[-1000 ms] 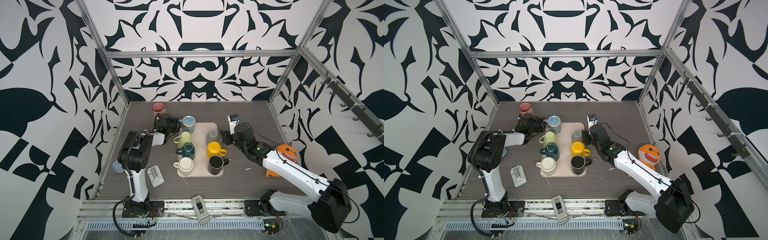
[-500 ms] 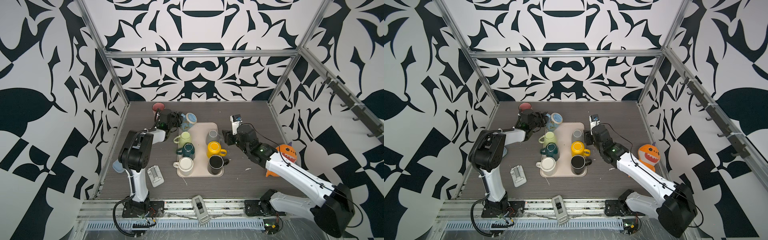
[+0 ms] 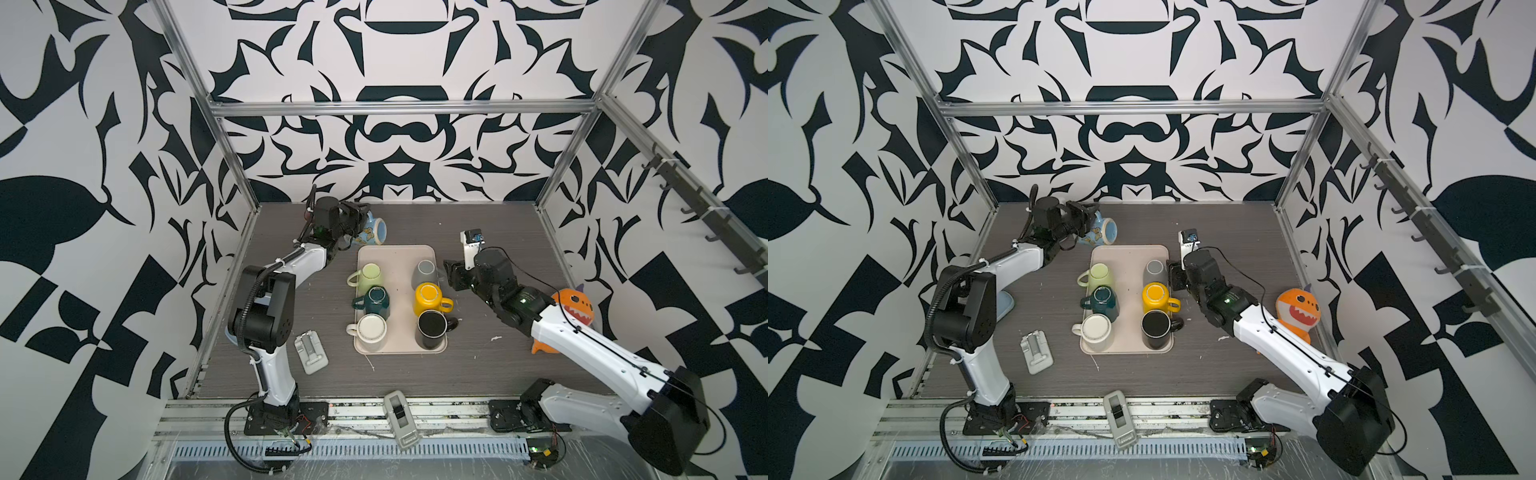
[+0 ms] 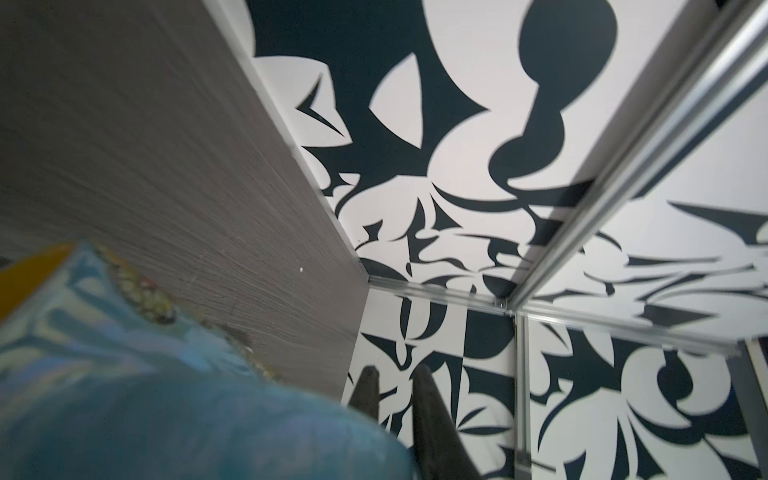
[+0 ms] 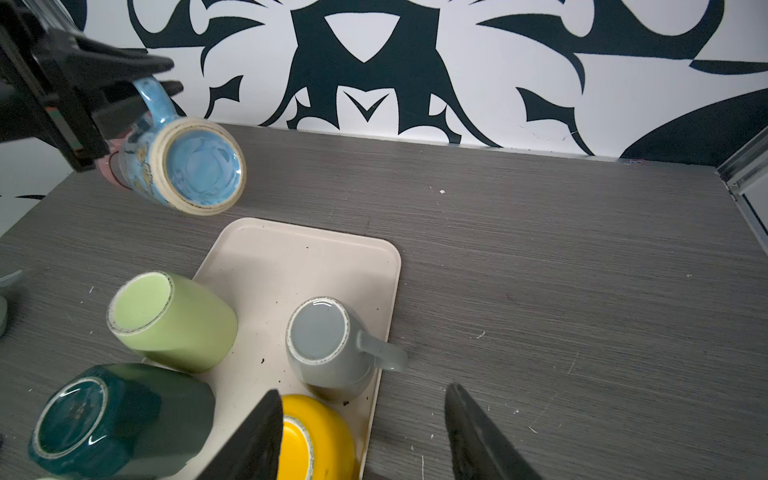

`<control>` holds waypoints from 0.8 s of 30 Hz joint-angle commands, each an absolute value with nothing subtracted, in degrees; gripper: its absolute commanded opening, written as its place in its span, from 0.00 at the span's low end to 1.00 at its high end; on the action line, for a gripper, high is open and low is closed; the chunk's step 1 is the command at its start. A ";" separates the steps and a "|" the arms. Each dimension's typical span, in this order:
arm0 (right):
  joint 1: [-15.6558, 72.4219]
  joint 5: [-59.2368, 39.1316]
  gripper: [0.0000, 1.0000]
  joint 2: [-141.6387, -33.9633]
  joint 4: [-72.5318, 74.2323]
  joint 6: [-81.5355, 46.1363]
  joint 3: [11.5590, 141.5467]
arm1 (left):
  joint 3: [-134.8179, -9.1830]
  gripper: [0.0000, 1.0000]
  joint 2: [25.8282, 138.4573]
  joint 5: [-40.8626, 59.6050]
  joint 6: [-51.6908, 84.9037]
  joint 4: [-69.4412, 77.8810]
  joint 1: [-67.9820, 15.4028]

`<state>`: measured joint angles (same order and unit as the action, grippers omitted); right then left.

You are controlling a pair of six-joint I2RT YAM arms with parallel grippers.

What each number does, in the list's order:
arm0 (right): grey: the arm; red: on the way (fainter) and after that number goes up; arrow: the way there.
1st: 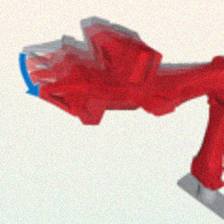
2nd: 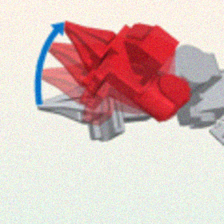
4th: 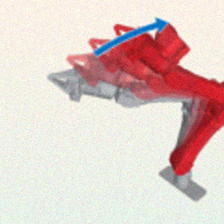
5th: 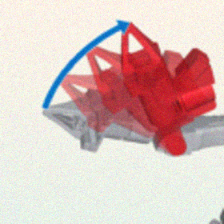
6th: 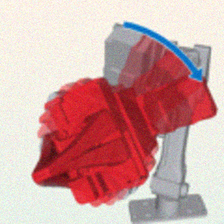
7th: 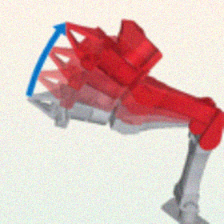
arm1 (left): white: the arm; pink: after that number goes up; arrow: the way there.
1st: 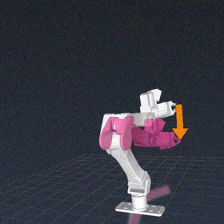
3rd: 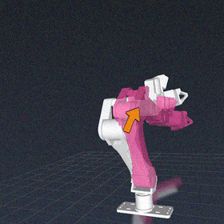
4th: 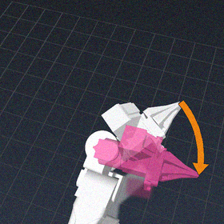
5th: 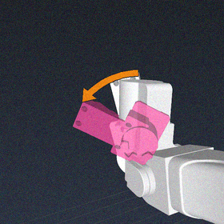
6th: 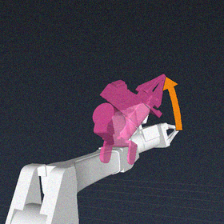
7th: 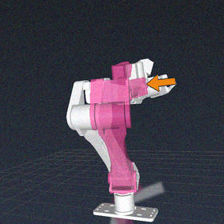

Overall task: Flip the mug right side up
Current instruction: 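Lift the blue mug off the tray with the left gripper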

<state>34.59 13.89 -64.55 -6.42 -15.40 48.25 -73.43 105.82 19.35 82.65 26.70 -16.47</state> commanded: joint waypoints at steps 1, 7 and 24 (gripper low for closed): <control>34.38 13.23 0.63 -63.90 -5.91 -16.44 49.83 | -76.34 0.00 101.07 29.21 70.97 31.12 -16.63; 34.44 12.83 0.63 -63.37 -7.02 -16.08 50.86 | -77.19 0.00 92.66 27.94 44.88 11.39 -19.32; 33.85 1.23 0.49 -69.37 -13.38 -11.66 66.61 | -66.21 0.00 74.13 -2.76 -5.31 2.09 -33.45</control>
<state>34.26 5.45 -69.23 -12.10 -13.32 61.93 -67.64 77.10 3.88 6.59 -5.65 -32.12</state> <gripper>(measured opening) 0.488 0.158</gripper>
